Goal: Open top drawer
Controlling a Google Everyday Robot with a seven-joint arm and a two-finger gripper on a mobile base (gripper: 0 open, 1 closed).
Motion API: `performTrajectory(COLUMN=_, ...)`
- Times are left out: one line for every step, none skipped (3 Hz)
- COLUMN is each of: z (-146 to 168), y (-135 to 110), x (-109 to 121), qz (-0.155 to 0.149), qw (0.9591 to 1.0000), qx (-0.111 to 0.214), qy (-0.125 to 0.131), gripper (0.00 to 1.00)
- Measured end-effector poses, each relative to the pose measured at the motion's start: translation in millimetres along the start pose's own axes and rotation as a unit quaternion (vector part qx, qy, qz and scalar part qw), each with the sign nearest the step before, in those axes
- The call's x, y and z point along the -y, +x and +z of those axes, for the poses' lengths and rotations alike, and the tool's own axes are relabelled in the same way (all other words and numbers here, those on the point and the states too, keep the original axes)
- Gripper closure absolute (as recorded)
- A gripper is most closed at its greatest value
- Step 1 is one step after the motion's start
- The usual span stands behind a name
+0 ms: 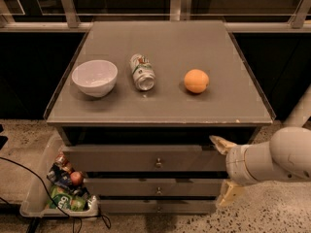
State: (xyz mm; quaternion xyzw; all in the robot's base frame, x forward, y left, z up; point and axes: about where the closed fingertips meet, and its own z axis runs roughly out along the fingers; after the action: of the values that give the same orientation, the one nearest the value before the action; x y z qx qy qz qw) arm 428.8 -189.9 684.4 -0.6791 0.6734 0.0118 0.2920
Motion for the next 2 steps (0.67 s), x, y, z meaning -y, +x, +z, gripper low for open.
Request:
performTrajectory(z=17, y=12, x=-5, qz=0.0, qw=0.9999, qx=-0.007, qy=-0.012, gripper=0.0)
performTrajectory(z=28, y=17, x=0, qz=-0.004, qw=0.9999, qx=-0.008, qy=-0.011, gripper=0.0)
